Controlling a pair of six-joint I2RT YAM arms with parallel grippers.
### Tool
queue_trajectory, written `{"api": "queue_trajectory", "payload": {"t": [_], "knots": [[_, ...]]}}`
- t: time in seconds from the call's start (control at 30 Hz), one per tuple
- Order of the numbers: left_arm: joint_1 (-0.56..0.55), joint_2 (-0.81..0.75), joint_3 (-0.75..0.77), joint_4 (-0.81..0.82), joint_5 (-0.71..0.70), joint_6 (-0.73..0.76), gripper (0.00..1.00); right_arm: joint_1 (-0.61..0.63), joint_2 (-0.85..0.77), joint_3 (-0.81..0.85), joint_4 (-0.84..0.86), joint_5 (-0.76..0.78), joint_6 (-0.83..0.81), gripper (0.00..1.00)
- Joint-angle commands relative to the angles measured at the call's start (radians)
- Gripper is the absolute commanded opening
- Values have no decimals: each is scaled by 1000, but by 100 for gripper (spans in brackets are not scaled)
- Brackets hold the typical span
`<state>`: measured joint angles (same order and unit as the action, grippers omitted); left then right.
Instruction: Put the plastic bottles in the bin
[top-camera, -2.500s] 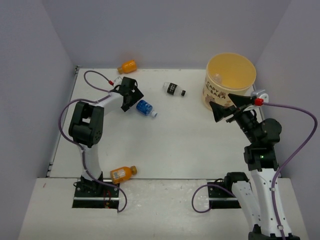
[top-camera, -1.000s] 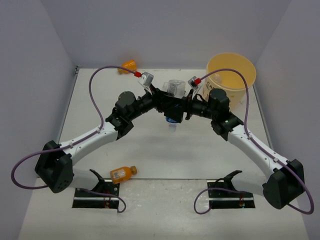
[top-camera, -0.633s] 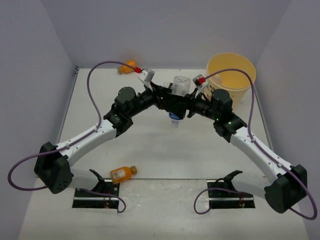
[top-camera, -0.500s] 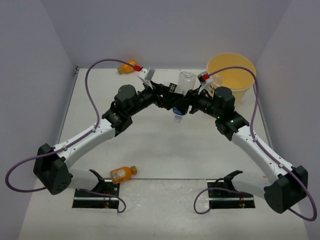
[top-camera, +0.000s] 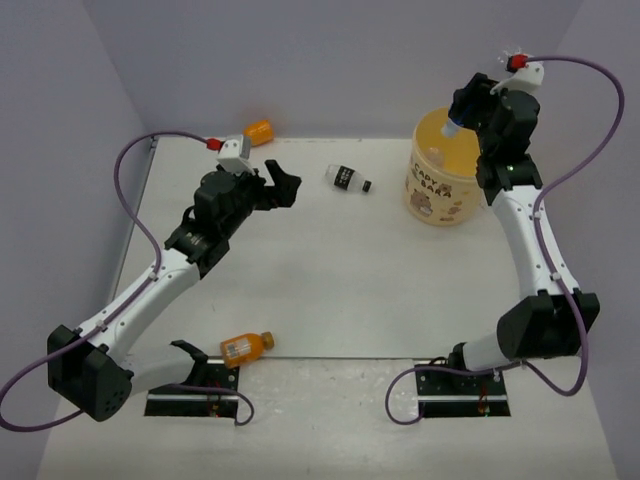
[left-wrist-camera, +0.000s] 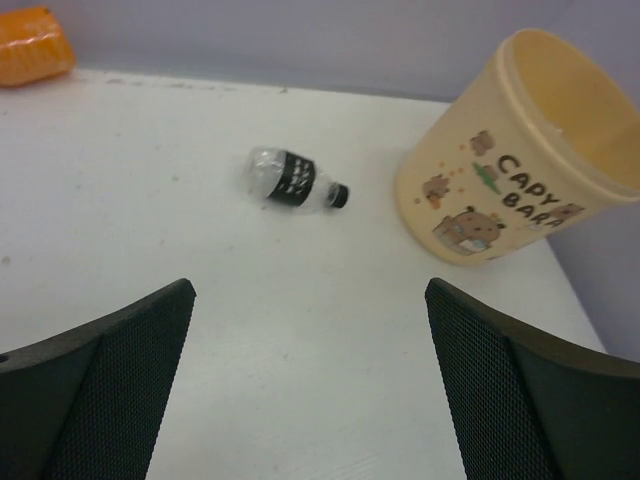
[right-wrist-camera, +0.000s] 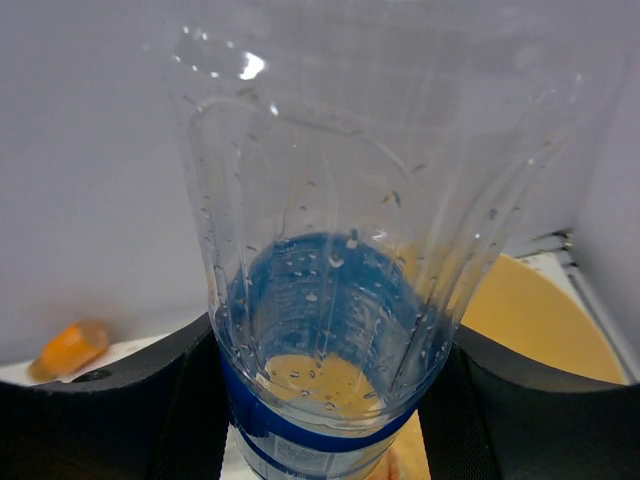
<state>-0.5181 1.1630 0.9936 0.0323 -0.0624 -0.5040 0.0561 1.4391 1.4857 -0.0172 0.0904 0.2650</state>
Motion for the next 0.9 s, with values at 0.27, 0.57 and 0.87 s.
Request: {"api": "queue_trajectory", "payload": {"t": [0.27,0.57,0.87], "knots": [[26,-6,-23,-160,-188,-13,100,-35,134,58,6,221,-111,87],[27,-2,-17,-169,-197,-11,100,-34,83,40,38,-12,-211,99],[51,34,10,-186,-150,21,100,210,77,53,-55,-247,-683,99]]}}
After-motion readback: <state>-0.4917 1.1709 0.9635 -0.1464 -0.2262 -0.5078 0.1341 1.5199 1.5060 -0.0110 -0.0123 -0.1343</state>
